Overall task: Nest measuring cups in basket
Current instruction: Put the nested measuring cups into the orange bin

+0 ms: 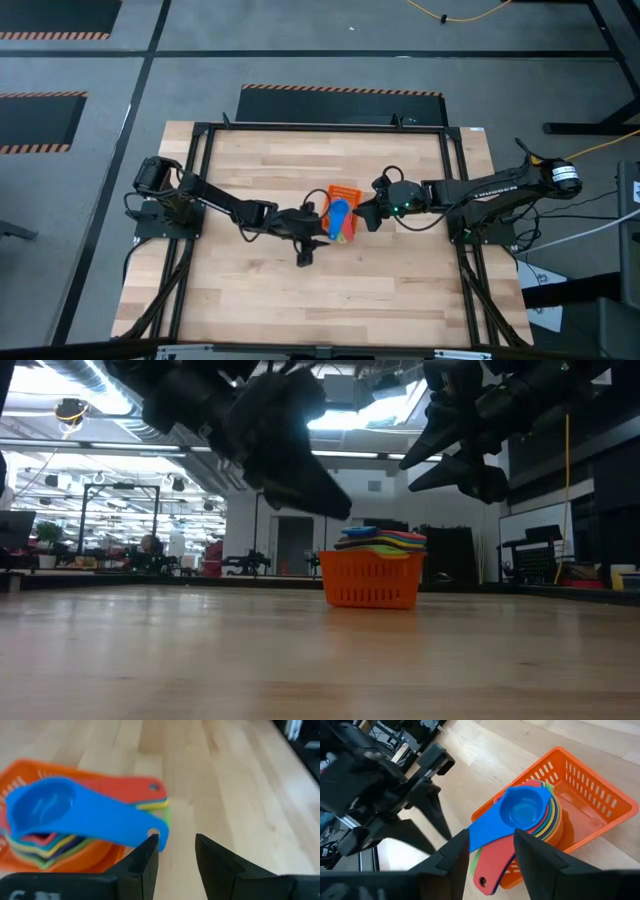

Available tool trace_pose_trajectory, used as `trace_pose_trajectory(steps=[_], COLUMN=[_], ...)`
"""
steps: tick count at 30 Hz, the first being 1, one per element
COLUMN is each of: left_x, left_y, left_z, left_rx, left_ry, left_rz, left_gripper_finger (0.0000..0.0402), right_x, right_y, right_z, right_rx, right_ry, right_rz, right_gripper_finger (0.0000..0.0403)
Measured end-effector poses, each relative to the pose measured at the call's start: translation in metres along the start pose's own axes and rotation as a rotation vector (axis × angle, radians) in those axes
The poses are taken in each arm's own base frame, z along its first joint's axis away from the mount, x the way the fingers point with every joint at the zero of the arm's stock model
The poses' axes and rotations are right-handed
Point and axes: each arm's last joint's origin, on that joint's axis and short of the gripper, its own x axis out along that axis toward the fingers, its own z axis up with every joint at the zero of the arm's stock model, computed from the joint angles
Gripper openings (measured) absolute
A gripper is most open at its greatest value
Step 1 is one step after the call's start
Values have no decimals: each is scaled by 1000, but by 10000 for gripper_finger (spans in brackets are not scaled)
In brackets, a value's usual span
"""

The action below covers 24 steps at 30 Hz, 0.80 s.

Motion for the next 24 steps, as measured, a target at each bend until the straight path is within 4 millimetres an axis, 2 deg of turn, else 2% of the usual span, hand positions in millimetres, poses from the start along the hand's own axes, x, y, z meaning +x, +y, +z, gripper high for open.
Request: trace_pose_trajectory(steps=[4, 11, 24], left_x=[0, 0, -2], left_y=[-2, -2, -6], left_z=[5, 4, -17], left_rx=[-2, 5, 37], left_ry=[-53, -48, 164], left_rz=[-13, -11, 10], left_gripper_finger=[121, 121, 121], right_x=[0, 0, 0], right_y=[0, 0, 0], right_z=[0, 0, 0], right_rx=[0, 0, -1], right_ry=[0, 0, 0], right_rz=[0, 0, 0], right_gripper_finger=[158, 158, 158])
